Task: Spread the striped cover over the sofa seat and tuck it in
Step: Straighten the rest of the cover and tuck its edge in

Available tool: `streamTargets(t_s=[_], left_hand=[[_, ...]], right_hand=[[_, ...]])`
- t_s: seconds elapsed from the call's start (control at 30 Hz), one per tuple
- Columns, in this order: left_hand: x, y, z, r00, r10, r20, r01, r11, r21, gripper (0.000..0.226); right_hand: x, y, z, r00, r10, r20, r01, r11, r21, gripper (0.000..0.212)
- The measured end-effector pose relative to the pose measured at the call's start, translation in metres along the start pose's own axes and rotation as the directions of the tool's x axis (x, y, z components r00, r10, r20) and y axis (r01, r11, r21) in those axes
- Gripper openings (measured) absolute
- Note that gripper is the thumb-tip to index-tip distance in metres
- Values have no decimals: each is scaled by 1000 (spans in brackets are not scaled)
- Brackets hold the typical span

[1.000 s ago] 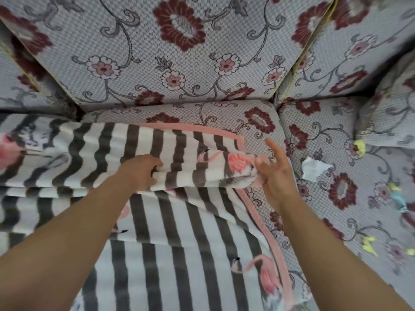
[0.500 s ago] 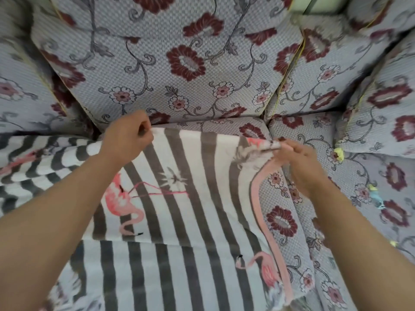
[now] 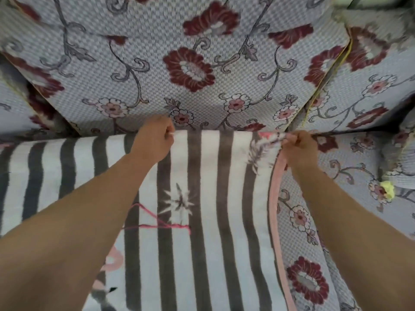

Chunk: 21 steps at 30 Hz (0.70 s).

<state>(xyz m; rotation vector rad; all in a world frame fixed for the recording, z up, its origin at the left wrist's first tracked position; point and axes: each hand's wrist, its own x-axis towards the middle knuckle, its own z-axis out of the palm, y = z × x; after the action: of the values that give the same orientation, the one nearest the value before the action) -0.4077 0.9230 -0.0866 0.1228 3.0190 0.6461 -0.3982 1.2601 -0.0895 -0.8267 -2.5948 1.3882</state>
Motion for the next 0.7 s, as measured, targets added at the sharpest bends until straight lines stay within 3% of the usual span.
streamTargets(t_s=[0.13,0.23,0.3,0.37,0.43,0.6,0.7], left_hand=[[3,-35,44,990,-122,69,118,991,59,32],[-3,-64,52,967,-226,121,210,969,130,39],[1,-78,52,952,-273,136,246,952,183,39],[13,-83,54,943,-298,145,264,940,217,40],[25,-83,59,930,-327,168,281,928,245,42],[49,-69,87,913,-314,259,221,917,331,44],[53,-64,97,908,-331,259,204,886,416,35]], right_hand=[[30,53,47,985,49,166,-7,970,-242,23],[33,74,69,967,133,217,-35,914,-404,16],[37,77,77,955,199,219,-86,894,-439,35],[47,73,83,945,277,171,-189,895,-405,55],[56,66,88,920,341,190,-269,906,-326,61],[70,56,101,866,408,289,-373,912,-171,21],[75,51,102,852,420,314,-399,908,-130,23]])
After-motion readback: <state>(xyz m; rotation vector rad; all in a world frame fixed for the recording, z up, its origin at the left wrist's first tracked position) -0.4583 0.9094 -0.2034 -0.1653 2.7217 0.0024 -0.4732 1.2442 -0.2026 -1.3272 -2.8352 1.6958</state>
